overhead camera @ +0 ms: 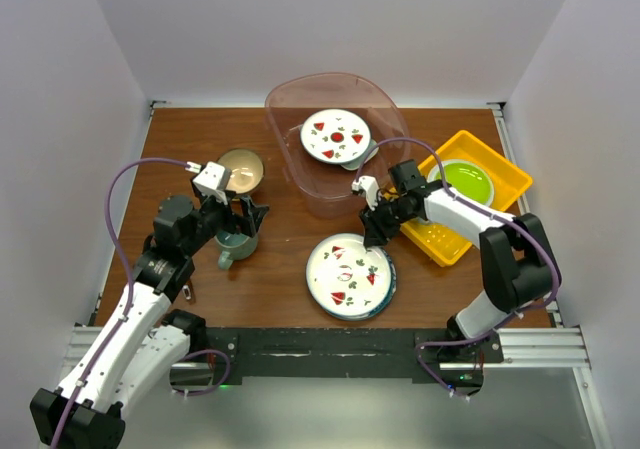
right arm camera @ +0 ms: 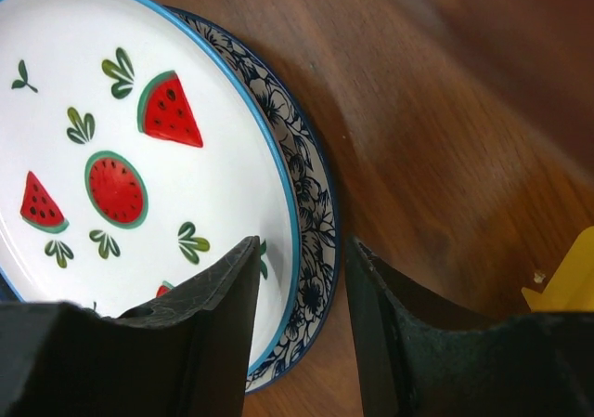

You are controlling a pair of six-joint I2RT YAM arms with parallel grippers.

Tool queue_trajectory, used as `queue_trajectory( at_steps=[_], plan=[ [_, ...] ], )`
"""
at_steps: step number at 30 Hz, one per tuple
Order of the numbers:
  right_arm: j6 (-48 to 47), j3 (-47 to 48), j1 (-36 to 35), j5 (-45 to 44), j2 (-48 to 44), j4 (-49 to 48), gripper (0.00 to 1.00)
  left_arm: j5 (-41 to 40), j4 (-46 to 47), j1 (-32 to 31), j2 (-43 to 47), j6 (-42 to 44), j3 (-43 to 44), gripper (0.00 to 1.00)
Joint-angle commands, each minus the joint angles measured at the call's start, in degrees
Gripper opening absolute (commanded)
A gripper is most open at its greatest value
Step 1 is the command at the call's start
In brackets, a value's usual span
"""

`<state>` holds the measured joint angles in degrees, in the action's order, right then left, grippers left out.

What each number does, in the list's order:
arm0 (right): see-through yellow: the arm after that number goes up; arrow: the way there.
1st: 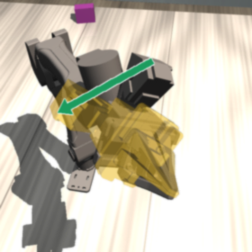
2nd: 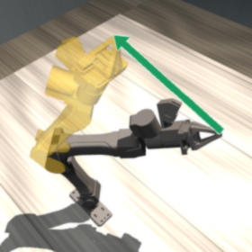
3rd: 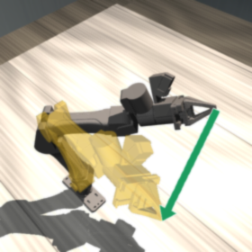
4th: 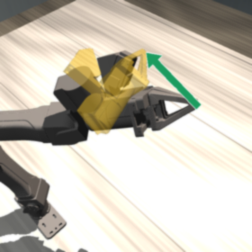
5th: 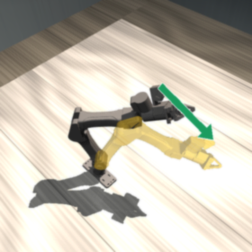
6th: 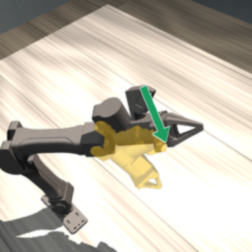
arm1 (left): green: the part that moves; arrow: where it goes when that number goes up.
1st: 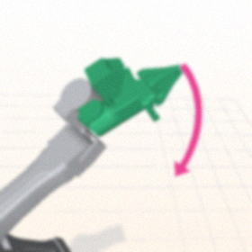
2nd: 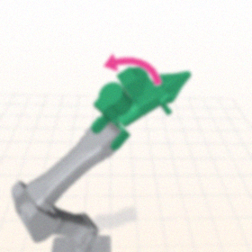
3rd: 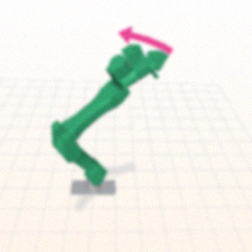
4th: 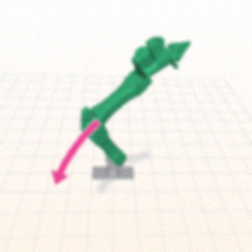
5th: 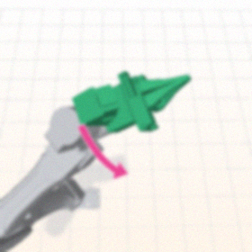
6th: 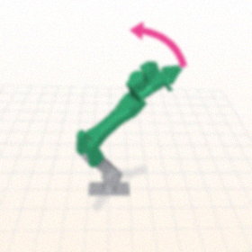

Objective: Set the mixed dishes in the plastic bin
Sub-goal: Pick up the plate at the center of the board.

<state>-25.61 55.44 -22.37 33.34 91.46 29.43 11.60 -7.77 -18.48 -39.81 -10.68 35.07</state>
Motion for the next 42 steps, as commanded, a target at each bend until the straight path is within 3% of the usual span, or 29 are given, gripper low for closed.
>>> queue_trajectory(
  at_steps=[1,13,15,42],
  plan=[
    [-0.8,2.3,0.2,1.8,0.6,0.6,0.4,0.6,2.4,0.3,0.0,1.5,0.2,1.0],
    [-1.0,2.5,0.2,0.5,-0.6,0.5,0.03,1.7,2.4,0.3,-0.3,1.4,0.1,1.0],
    [-1.3,2.3,0.2,0.3,-1.7,0.4,0.0,1.9,2.4,0.3,-0.5,1.3,0.1,1.0],
    [-5.5,1.1,0.2,3.0,-11.4,1.4,0.0,13.1,2.2,0.3,-6.9,1.3,0.4,1.0]
  ],
)
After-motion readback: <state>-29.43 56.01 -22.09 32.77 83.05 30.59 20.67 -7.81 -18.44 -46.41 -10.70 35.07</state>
